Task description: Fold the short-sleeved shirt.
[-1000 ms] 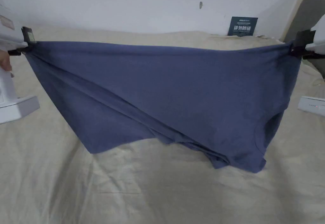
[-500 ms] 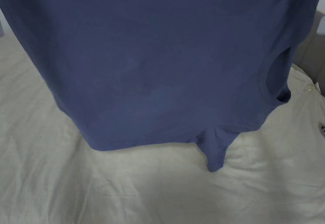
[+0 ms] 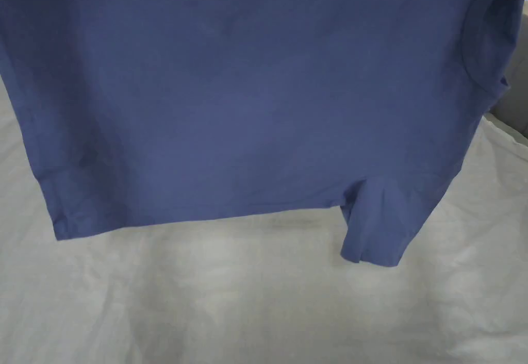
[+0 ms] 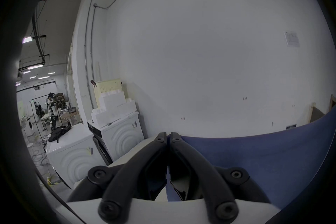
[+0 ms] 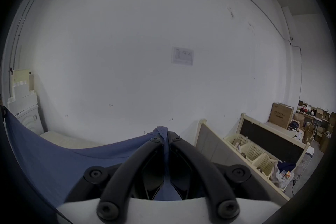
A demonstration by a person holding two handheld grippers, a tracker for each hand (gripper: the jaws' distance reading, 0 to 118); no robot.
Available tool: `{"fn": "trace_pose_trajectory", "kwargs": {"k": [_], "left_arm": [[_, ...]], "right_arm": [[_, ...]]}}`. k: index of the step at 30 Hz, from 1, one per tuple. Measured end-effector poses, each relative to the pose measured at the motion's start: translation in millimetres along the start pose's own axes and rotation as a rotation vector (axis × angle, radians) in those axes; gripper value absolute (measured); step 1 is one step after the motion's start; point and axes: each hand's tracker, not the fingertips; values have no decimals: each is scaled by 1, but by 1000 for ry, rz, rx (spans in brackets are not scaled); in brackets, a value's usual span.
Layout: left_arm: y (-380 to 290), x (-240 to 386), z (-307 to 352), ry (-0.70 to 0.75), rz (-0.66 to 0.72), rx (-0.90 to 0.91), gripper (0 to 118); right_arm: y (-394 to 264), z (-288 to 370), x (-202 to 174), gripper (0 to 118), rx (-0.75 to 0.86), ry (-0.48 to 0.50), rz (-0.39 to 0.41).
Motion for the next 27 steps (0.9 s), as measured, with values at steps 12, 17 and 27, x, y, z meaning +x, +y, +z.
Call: {"fn": "trace_pose_trajectory", "kwargs": {"k": [12, 17, 27], "left_arm": [[-5, 54, -69, 20, 79, 59, 0], [-56, 85, -85, -14, -1, 12, 0], [-230, 143, -98, -122, -134, -258, 0]], "right_arm": [[1, -58, -28, 1, 62, -67, 14], [-55, -80, -23, 1, -38, -67, 13], [-230, -133, -2, 1, -350, -62, -27]]}}
